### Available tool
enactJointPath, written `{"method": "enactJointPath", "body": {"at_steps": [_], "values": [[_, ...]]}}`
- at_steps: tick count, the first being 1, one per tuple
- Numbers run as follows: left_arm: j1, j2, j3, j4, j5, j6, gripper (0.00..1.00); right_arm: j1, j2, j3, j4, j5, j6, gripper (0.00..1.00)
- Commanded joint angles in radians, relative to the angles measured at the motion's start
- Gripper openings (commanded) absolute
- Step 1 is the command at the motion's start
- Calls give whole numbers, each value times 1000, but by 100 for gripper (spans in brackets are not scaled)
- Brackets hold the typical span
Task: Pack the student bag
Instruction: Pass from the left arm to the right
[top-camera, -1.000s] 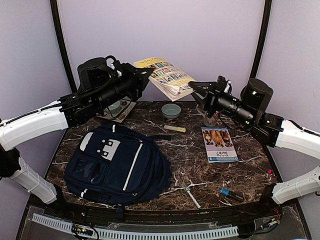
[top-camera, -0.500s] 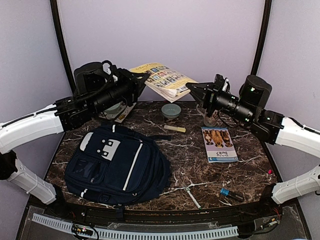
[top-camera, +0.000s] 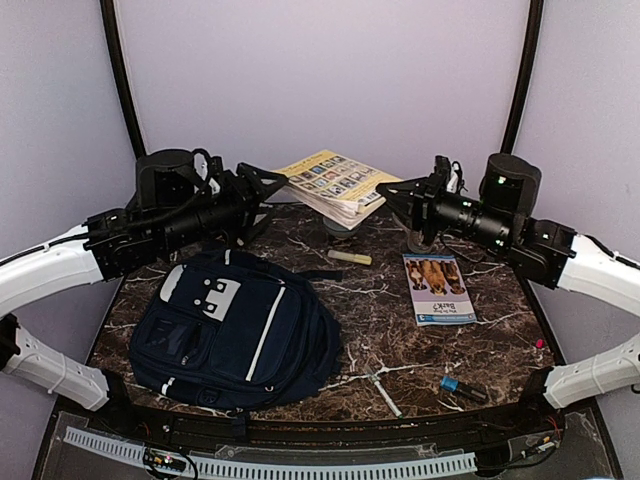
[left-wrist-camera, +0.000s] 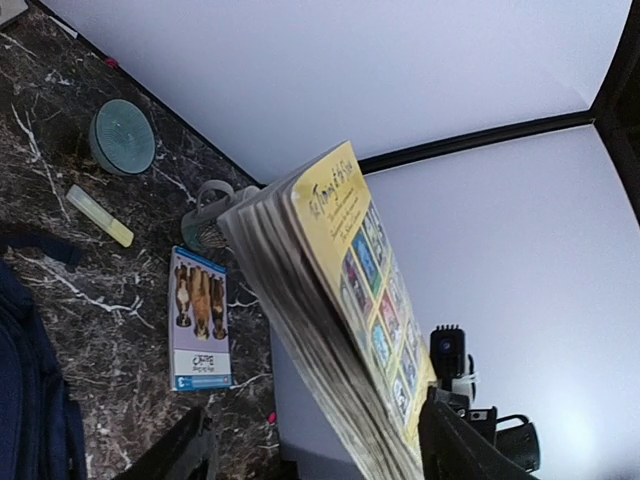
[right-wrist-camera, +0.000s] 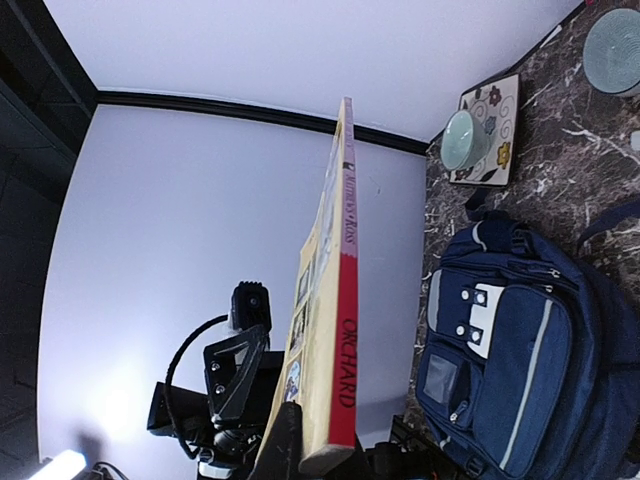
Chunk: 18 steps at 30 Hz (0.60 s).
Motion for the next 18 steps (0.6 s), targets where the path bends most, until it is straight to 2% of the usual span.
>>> {"method": "enactJointPath", "body": {"at_steps": [1, 5, 10, 18], "values": [[-4, -23, 32, -191, 24, 125, 73, -24, -54, 61, -139, 98, -134, 0], [-3, 8, 111, -399, 29, 237, 81, -48, -68, 122, -335, 173, -222, 0], [-2, 72, 169, -586, 68, 369, 81, -51, -109, 143, -453, 246, -262, 0], [-12, 231, 251, -779, 203, 558, 66, -52, -149, 141, -592, 305, -319, 0]]}}
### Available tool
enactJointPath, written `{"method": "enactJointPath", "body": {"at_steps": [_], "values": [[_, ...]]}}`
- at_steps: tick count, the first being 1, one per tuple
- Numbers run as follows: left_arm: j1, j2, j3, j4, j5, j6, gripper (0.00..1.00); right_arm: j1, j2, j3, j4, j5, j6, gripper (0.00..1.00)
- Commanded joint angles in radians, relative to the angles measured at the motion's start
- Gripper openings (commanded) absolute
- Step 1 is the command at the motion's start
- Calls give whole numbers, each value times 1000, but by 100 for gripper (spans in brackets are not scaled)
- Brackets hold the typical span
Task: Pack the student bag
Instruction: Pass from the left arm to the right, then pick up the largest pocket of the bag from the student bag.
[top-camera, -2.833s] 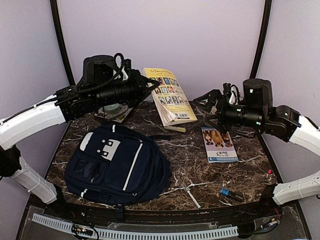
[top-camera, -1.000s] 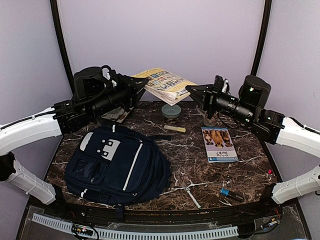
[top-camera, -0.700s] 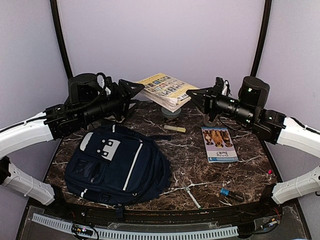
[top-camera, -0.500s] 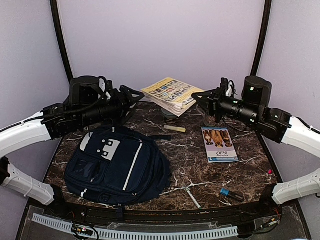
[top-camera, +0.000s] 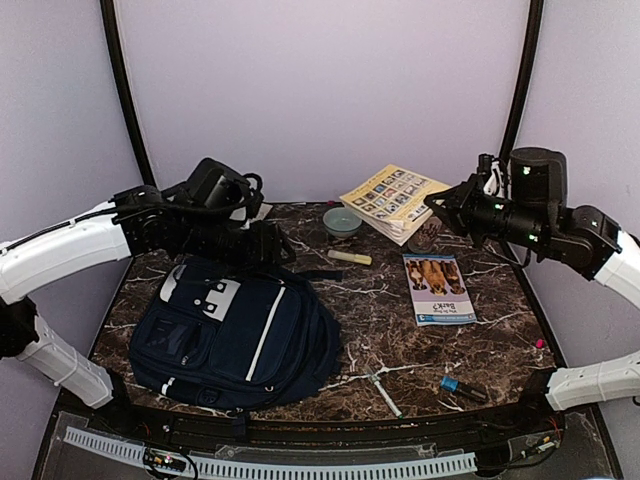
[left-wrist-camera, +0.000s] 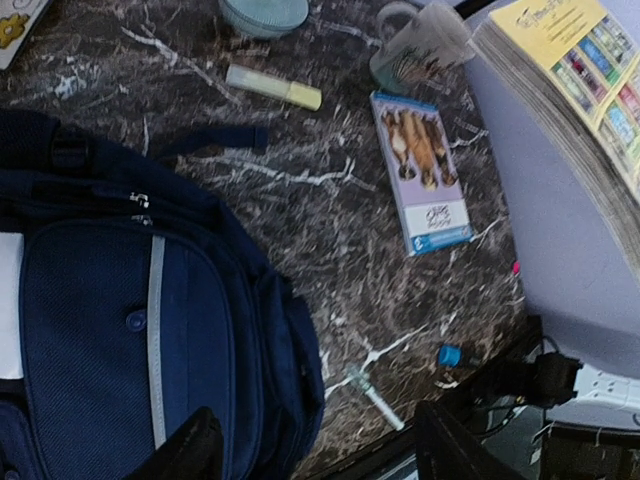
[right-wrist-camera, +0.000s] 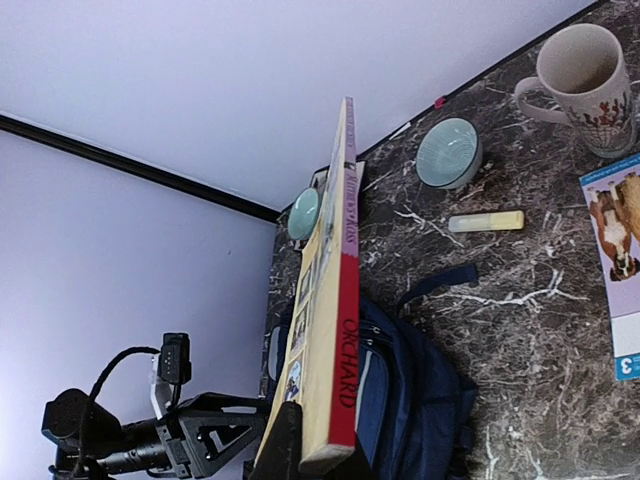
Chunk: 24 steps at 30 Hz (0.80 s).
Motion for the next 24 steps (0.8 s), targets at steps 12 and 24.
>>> {"method": "enactJointPath", "body": {"at_steps": [12, 24], "values": [[-86, 362, 216, -278, 115, 175, 40, -5, -128, -61, -152, 125, -28, 0], [-85, 472, 243, -307, 142, 137, 31, -5, -139, -82, -178, 124, -16, 0]]}}
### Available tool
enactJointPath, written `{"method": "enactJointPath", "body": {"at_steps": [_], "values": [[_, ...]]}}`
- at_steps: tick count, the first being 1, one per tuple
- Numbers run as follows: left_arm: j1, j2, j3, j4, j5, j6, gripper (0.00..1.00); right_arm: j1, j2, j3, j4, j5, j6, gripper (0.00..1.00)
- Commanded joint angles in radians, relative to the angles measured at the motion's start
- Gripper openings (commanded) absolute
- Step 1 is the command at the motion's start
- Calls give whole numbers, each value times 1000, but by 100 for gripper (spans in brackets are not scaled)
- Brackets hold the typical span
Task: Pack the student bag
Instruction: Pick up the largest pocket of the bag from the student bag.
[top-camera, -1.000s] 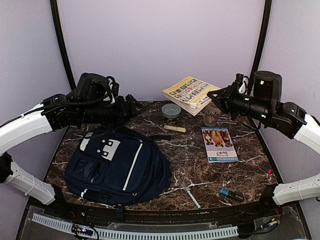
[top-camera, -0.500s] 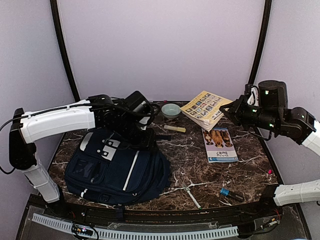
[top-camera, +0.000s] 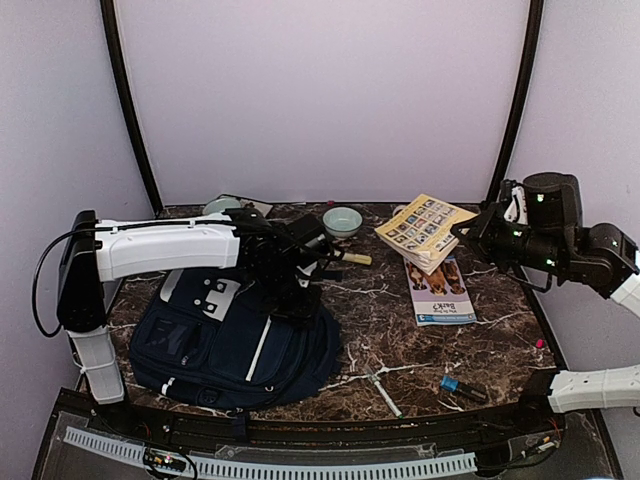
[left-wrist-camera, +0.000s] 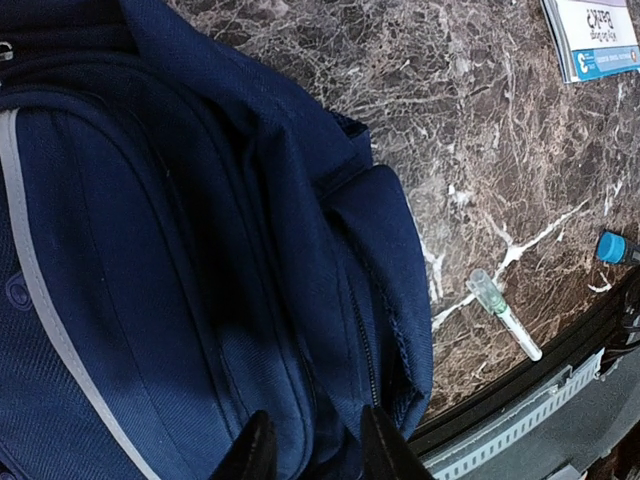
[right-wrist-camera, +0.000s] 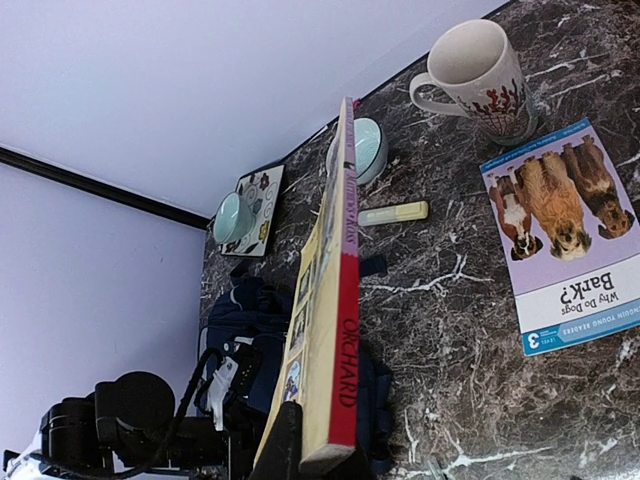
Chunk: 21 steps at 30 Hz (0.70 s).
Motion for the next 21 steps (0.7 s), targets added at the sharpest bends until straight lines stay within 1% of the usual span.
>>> {"method": "enactJointPath", "body": {"at_steps": [1, 10, 15, 21], "values": [[1, -4, 22, -26, 23, -17, 31, -5, 2, 5, 18, 8, -3, 0], [1, 33, 22, -17, 39, -43, 31, -5, -8, -3, 1, 10, -7, 0], [1, 54, 12, -38, 27, -69, 25, -5, -21, -2, -24, 17, -9, 0], [1, 58, -15, 22, 73, -88, 22, -6, -73, -39, -43, 32, 13, 0]]}}
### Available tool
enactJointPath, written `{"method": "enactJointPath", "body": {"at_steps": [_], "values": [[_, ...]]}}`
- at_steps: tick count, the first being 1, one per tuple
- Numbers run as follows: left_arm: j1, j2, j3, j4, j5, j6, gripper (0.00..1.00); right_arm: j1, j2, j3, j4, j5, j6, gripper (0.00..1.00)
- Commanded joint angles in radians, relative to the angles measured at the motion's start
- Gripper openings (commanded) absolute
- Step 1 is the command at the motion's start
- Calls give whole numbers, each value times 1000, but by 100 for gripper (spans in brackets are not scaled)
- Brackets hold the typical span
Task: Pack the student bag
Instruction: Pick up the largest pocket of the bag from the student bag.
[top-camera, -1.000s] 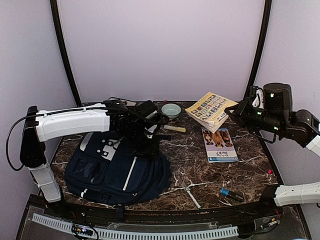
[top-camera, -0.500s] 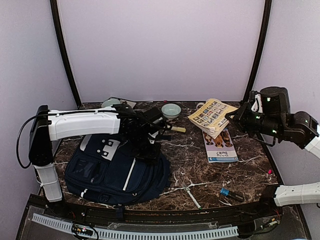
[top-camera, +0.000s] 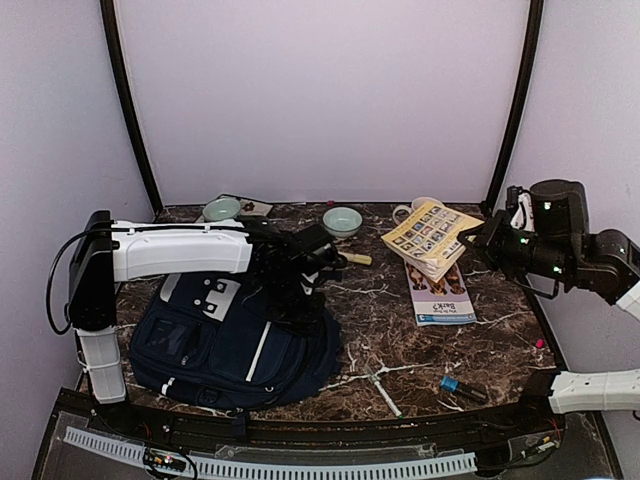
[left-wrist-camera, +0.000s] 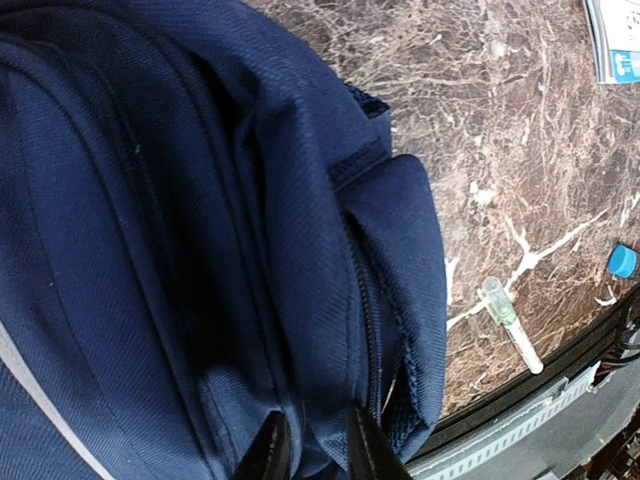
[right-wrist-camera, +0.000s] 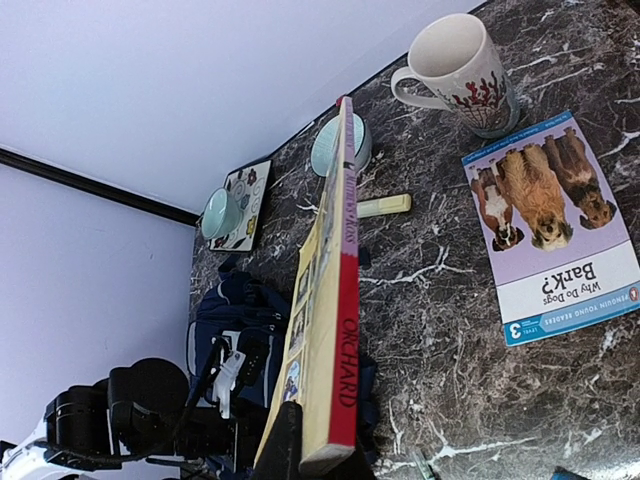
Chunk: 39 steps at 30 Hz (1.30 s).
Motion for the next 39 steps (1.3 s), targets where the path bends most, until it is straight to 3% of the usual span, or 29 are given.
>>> {"method": "enactJointPath", "body": {"at_steps": [1, 7, 11, 26, 39], "values": [[1, -3, -18, 34, 43, -28, 22, -6, -45, -27, 1, 29, 16, 0], [1, 17, -25, 55, 63, -60, 20, -6, -70, -45, -7, 31, 29, 0], [1, 4, -22, 52, 45, -67, 0, -6, -80, -51, -11, 30, 34, 0], [6, -113, 102, -55, -38, -77, 0, -6, -59, -82, 25, -16, 45, 0], [7, -152, 99, -74, -88, -65, 0, -5, 30, -68, 78, -86, 21, 0]]}}
